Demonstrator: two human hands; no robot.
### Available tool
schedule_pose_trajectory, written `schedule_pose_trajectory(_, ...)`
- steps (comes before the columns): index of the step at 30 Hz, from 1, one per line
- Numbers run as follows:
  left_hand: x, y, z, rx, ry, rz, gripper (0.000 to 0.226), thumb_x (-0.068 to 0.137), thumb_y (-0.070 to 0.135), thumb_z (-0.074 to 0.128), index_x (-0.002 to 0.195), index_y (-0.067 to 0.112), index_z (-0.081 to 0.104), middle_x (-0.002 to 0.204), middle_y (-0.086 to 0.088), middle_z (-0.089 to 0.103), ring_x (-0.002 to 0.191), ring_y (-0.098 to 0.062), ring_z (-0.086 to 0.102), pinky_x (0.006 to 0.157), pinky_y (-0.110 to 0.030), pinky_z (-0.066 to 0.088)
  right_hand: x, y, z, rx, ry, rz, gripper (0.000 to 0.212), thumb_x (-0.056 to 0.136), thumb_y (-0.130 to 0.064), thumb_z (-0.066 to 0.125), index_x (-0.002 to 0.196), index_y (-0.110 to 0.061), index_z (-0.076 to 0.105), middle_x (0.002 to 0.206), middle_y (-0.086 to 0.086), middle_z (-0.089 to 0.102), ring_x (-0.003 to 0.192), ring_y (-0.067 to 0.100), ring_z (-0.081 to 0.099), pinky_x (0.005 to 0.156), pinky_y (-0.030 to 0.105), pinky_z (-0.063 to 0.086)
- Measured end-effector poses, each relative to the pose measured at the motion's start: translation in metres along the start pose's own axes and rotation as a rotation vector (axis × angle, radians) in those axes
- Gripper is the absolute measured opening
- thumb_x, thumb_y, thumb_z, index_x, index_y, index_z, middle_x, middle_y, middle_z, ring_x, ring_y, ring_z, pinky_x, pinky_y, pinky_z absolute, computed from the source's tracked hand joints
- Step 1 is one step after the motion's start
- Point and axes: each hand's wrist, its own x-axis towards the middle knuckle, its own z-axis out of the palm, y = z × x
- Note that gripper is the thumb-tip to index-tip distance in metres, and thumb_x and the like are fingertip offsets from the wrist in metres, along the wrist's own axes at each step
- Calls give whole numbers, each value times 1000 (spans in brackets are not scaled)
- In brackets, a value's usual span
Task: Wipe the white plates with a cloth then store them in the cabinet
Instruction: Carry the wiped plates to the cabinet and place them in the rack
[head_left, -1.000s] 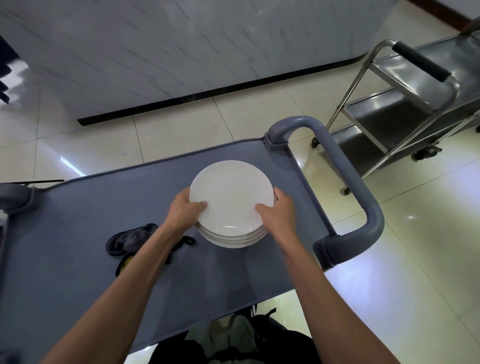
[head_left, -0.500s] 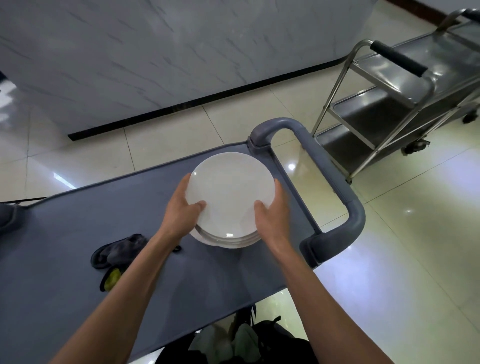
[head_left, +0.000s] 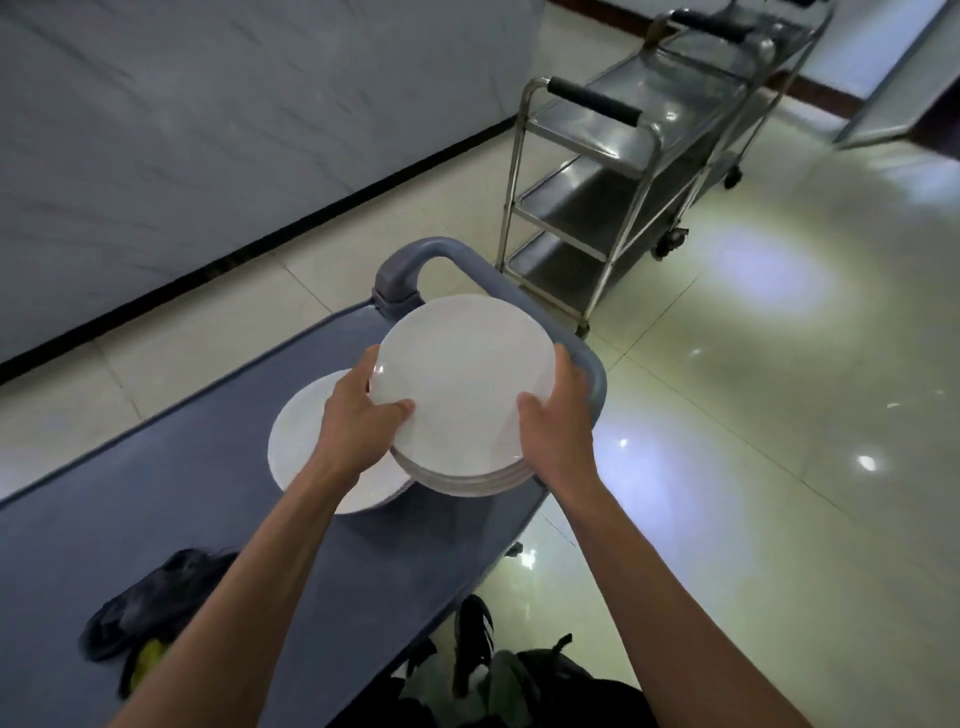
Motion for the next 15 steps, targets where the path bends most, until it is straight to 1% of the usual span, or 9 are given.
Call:
schedule_pose_trajectory(2,3,10,13,7,-66,33,60,87,18,69,136,47,47,127,9,59,113,-24,55,82,-40,50,-8,4,-21,30,39,16,64,98,-12,54,154,-26,26,154,1,33,139,22,38,110,39,41)
schedule_pose_trajectory(5,5,30,39,32,-184,99,60,89,21,69,140,43,44,132,9,57,120,-24,52,97,-48,50,-19,16,-55,62,122,55,64,97,-12,55,153,-27,28,152,1,34,137,22,39,109,36,38)
schedule_pose_trajectory(6,4,37,50,42,-228,136,61,90,22,69,141,40,43,133,9,56,120,-22,51,100,-48,48,-23,22,-65,66,151,72,65,97,-11,55,153,-27,28,152,2,33,136,22,38,107,34,37)
schedule_pose_trajectory(7,2,44,61,46,-266,177,60,89,22,69,141,37,43,132,9,56,119,-21,51,100,-46,47,-26,29,-76,69,180,90,65,96,-12,55,154,-27,28,152,2,33,136,23,39,105,32,35)
schedule_pose_trajectory(9,-4,57,86,35,-328,241,57,88,20,69,138,36,45,124,10,59,116,-19,53,92,-37,48,-31,45,-100,75,234,128,67,96,-12,55,155,-27,27,153,3,33,136,23,39,99,28,32)
schedule_pose_trajectory(11,-10,70,112,18,-383,259,56,86,17,69,134,38,48,116,14,60,112,-17,54,81,-28,46,-35,60,-123,88,287,162,68,97,-13,55,156,-25,24,155,3,31,138,22,37,99,25,29)
schedule_pose_trajectory(15,-17,101,175,83,-489,313,61,85,14,70,139,33,50,119,10,59,110,-17,54,77,-26,45,-39,96,-168,152,411,244,70,97,-13,55,158,-24,23,156,2,30,139,21,37,100,23,29)
